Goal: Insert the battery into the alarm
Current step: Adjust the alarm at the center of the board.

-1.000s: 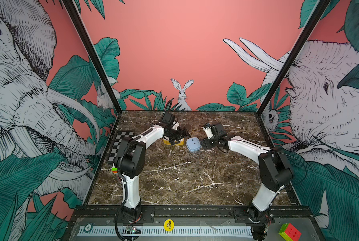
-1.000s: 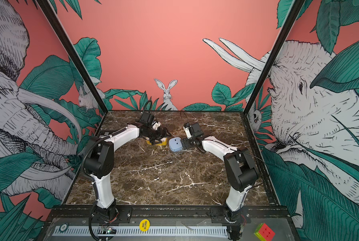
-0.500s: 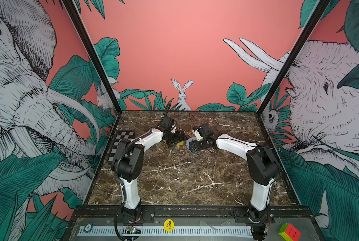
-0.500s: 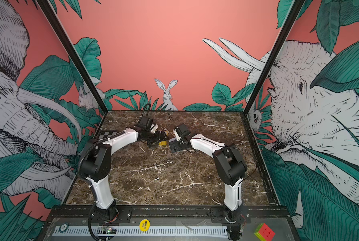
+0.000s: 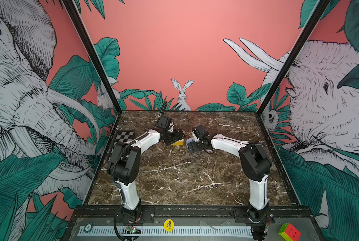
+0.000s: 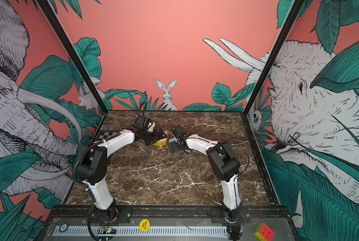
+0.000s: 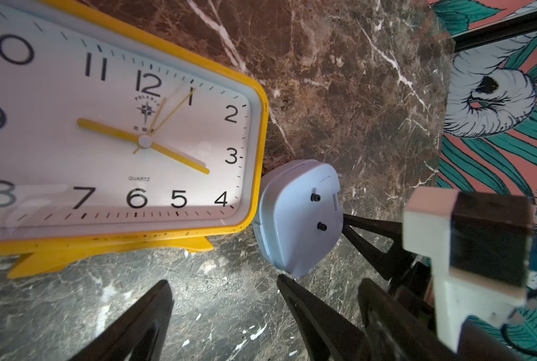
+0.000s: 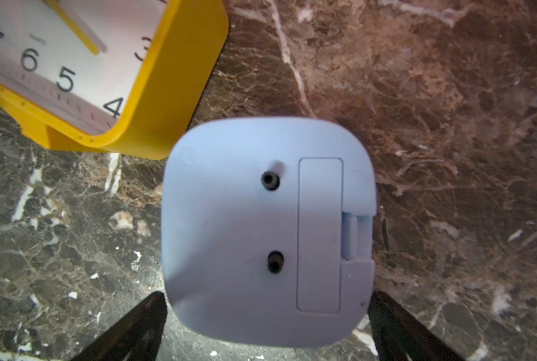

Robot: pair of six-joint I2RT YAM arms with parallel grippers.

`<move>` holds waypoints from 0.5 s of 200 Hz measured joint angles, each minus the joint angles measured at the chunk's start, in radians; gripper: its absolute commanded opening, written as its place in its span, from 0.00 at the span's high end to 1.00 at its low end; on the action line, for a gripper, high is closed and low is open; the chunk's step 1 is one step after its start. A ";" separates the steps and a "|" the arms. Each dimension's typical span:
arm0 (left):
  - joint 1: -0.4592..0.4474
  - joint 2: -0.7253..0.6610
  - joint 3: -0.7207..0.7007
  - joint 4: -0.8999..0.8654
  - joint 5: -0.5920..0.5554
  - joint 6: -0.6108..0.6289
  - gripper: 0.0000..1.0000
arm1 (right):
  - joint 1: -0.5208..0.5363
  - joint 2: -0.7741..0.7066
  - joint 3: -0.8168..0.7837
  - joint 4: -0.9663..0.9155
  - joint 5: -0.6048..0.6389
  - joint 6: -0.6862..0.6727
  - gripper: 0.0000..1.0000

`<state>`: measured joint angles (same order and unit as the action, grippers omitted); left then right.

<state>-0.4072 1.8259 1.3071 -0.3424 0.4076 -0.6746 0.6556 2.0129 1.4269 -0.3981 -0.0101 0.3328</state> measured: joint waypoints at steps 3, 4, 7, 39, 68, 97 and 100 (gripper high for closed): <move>0.000 0.000 0.000 0.003 0.000 -0.002 0.03 | 0.000 0.003 0.003 0.002 0.002 0.000 0.01; 0.000 0.000 0.000 0.004 0.000 -0.002 0.03 | 0.000 0.005 0.003 0.003 0.002 0.000 0.02; 0.000 0.000 0.000 0.005 0.000 -0.003 0.03 | 0.000 0.007 0.005 0.006 0.003 0.000 0.01; 0.000 0.001 0.000 0.025 0.005 -0.026 0.03 | 0.003 0.029 0.010 0.022 0.022 -0.002 0.01; 0.000 0.005 0.000 0.035 0.014 -0.043 0.03 | 0.007 0.035 0.012 0.035 0.036 -0.007 0.10; 0.000 0.018 0.001 0.036 0.023 -0.064 0.06 | 0.010 0.033 0.002 0.071 0.042 -0.011 0.23; 0.000 0.021 0.001 0.037 0.024 -0.067 0.06 | 0.010 0.032 -0.001 0.075 0.042 -0.011 0.24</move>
<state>-0.4072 1.8469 1.3083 -0.3058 0.4320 -0.7418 0.6655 2.0449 1.4261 -0.3233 0.0319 0.3218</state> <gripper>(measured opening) 0.948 0.864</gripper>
